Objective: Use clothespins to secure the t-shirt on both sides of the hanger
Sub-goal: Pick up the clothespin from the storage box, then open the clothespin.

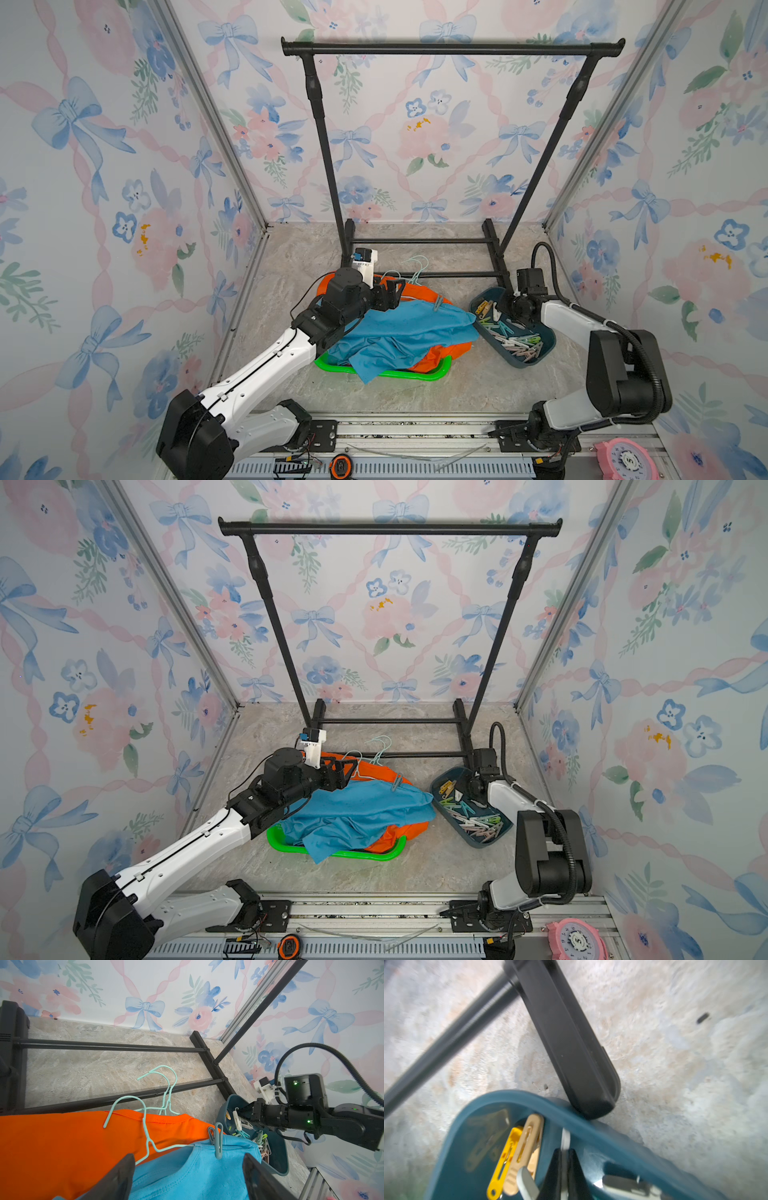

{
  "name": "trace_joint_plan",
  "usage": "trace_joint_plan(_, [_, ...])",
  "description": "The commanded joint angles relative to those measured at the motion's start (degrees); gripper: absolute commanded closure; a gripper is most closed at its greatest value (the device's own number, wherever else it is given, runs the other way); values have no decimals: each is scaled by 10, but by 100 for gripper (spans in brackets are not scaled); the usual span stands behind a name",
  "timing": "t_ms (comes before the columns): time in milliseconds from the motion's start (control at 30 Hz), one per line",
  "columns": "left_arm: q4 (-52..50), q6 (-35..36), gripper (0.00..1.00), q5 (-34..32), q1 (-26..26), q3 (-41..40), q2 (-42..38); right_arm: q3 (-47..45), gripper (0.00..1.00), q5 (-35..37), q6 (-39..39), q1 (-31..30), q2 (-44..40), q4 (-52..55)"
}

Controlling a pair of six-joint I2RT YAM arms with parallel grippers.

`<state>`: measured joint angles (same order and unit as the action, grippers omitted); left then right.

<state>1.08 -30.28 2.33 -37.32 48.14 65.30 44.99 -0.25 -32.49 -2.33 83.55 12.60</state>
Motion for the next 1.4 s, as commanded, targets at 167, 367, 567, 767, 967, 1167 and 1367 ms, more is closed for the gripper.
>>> trace_joint_plan(167, [122, 26, 20, -51, -81, -10, 49, -19, 94, 24, 7, -32, -169, 21])
trace_joint_plan(367, [187, 38, 22, -29, -134, 26, 135, 13, 95, 35, 3, -85, -269, 45])
trace_joint_plan(567, [229, 44, 24, 27, -170, 88, 224, 39, 95, 16, -14, -120, -316, 42])
trace_joint_plan(767, [241, 48, 24, 57, -192, 150, 287, 55, 95, -19, -29, -123, -333, 41])
trace_joint_plan(967, [244, 59, 28, 71, -197, 208, 337, 64, 95, -49, -60, -124, -338, 37])
trace_joint_plan(1167, [243, 69, 34, 77, -201, 254, 377, 68, 95, -64, -66, -124, -341, 36])
trace_joint_plan(1367, [243, 75, 48, 66, -200, 277, 393, 59, 95, -70, -69, -123, -347, 33])
